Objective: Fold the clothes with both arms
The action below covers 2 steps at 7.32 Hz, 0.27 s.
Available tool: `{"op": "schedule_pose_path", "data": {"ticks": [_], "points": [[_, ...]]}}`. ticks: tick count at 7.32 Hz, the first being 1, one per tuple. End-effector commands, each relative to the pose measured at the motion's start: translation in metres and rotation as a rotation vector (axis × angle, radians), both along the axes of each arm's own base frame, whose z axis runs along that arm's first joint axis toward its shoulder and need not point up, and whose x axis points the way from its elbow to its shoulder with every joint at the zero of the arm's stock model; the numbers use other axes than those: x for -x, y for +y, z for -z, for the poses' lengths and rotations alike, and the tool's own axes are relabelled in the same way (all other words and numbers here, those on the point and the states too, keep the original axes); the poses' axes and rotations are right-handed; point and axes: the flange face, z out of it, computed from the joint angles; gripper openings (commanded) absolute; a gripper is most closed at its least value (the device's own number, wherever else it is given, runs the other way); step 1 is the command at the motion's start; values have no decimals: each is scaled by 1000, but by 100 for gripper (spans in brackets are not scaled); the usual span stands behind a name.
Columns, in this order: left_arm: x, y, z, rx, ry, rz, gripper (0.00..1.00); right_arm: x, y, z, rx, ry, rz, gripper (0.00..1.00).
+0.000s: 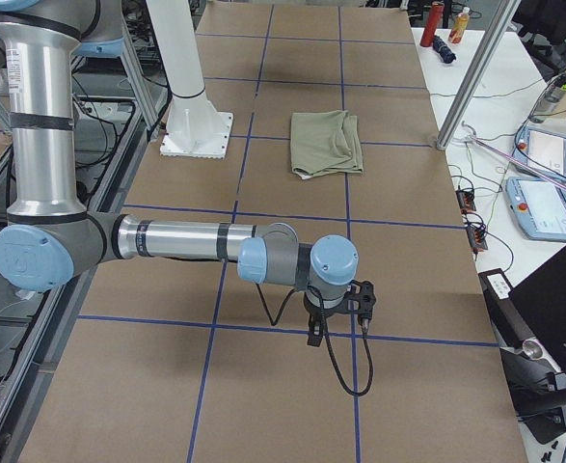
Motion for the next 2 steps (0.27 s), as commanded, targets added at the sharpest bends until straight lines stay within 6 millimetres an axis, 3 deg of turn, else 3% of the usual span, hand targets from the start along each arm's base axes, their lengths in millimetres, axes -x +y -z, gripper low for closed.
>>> {"op": "schedule_pose_path", "data": {"ticks": [1,2], "points": [[0,0,0,-1,0,1,100,0,-2,2,-5,0,1,100],[0,0,0,-2,-2,0,100,0,-2,1,-3,0,0,100]]}}
